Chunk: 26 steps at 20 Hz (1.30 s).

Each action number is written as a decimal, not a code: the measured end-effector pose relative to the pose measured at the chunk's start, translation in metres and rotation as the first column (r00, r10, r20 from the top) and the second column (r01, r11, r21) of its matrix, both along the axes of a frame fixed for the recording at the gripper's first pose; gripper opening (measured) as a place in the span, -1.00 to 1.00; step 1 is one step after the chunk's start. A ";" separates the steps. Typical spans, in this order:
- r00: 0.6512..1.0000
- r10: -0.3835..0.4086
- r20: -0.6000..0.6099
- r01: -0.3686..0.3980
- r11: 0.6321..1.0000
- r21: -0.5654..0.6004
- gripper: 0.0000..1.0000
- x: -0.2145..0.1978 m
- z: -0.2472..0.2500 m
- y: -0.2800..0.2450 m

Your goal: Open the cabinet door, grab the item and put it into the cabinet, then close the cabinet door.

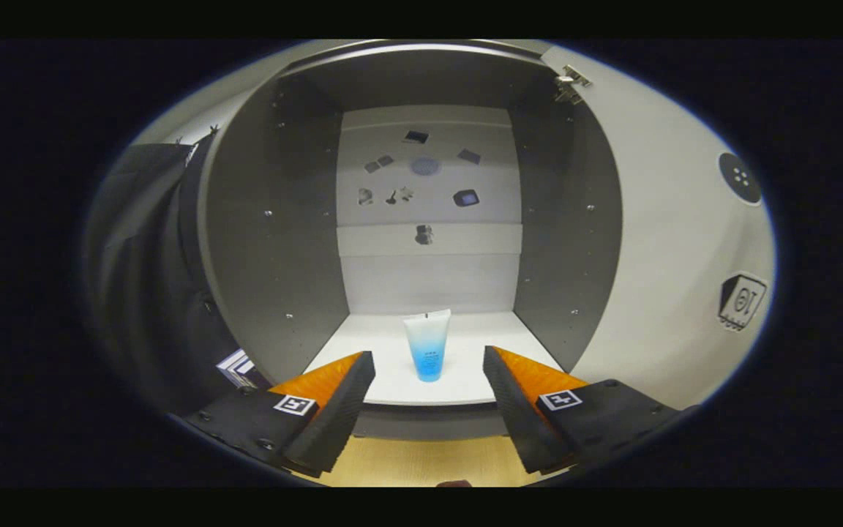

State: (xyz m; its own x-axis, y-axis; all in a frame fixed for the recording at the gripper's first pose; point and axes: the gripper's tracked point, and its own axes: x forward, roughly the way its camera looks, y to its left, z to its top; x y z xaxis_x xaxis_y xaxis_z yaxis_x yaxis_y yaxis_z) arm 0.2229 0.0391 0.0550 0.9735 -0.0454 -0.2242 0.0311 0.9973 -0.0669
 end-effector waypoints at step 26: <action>0.885 -0.366 0.288 0.375 0.927 0.024 0.94 -0.379 0.090 -0.187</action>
State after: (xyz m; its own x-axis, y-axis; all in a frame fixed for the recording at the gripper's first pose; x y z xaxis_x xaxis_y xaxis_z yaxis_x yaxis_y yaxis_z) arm -0.1561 -0.1476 0.1453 0.9064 -0.4175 0.0645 0.4200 0.9070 -0.0313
